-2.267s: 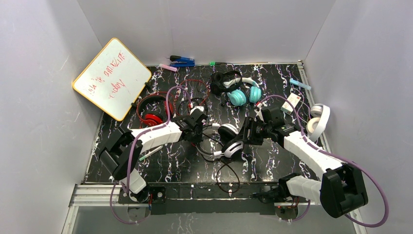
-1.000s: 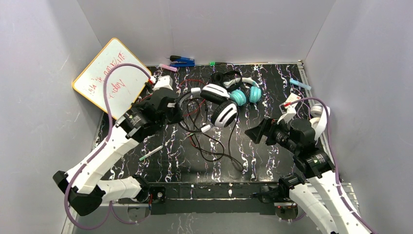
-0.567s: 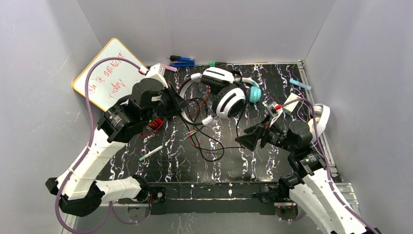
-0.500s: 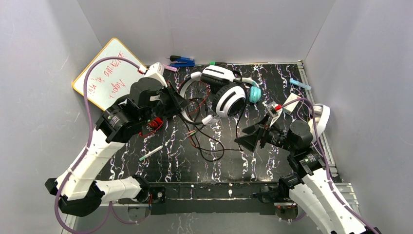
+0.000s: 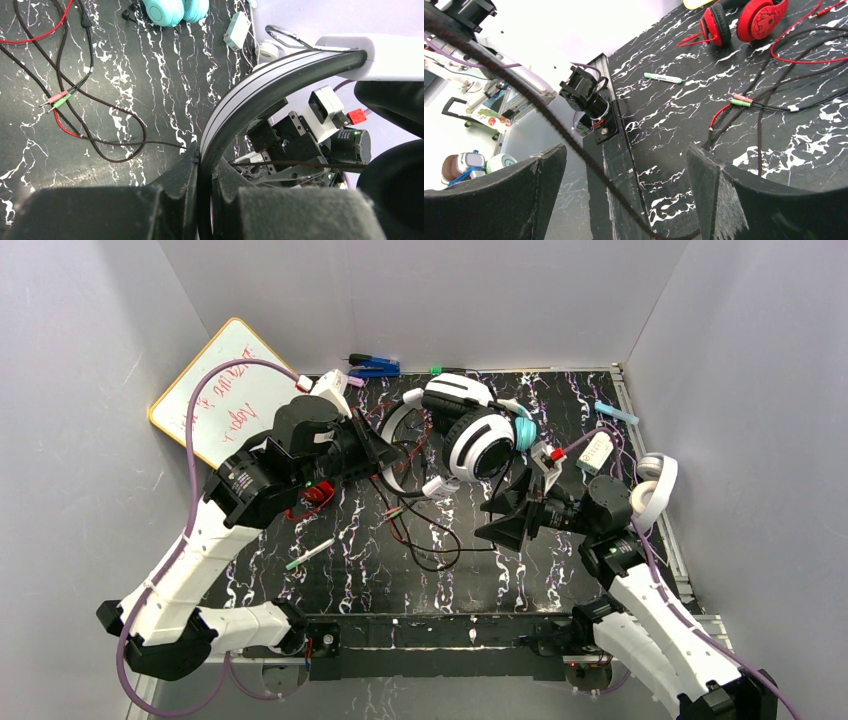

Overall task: Wrap the headphones
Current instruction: Pick up the headphones from the center of the board, then wrap the headphones cable around the headphones.

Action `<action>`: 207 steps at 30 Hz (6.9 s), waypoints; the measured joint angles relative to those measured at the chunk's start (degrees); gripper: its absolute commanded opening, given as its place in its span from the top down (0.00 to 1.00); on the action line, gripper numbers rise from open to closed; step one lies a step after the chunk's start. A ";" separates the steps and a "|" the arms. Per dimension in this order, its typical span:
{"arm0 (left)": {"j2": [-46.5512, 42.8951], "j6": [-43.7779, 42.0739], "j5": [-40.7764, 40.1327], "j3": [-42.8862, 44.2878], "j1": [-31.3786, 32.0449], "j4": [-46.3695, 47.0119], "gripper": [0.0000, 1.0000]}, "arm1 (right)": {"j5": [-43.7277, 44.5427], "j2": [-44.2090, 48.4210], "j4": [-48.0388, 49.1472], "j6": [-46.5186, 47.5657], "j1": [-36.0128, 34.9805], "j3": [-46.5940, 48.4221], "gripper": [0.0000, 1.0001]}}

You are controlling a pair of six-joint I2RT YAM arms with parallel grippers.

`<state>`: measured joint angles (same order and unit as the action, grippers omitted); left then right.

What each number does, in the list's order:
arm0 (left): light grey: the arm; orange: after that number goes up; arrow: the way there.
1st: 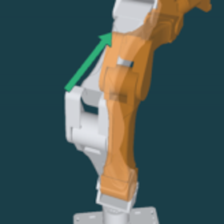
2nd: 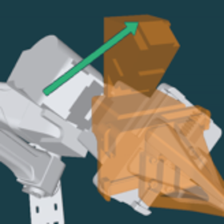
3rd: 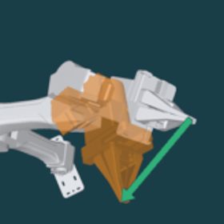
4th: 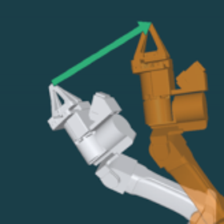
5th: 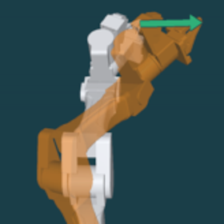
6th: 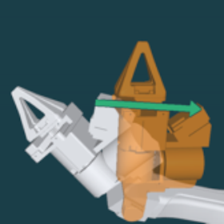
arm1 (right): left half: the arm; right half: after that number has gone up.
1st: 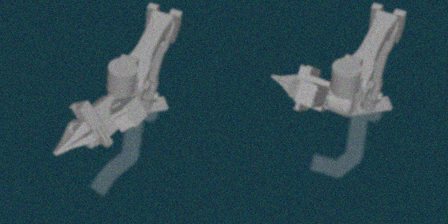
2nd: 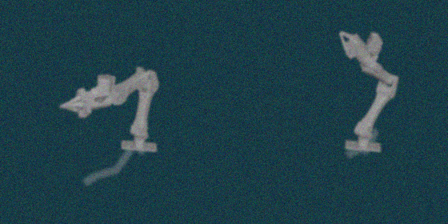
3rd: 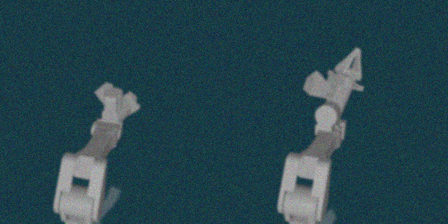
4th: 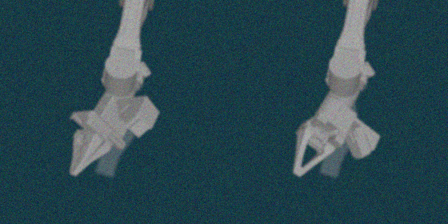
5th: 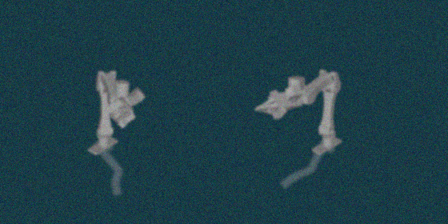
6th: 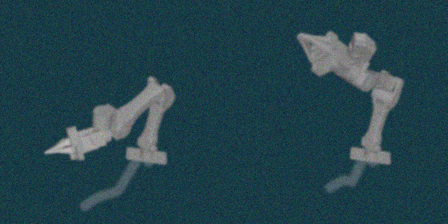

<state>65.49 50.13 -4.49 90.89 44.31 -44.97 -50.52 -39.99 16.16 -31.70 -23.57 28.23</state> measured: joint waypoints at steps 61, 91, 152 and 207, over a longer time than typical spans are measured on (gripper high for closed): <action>2.67 24.61 20.68 -23.06 -0.07 45.90 1.00 | 13.33 -25.40 25.68 -15.50 -22.80 -1.84 0.78; 3.69 -16.00 -48.41 -12.41 -0.39 12.24 1.00 | 26.01 -24.06 -7.37 -18.62 -39.08 10.45 0.99; 0.92 14.99 49.37 -27.87 -7.74 57.22 1.00 | 29.62 -13.81 -25.22 0.13 -28.59 14.14 0.99; 15.61 -24.24 -54.88 -11.98 19.85 -16.94 1.00 | 3.85 -24.33 -60.00 9.40 -9.03 41.83 0.98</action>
<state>81.10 25.89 -59.37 78.91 64.16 -61.91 -46.68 -64.31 -43.83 -22.31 -32.60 70.06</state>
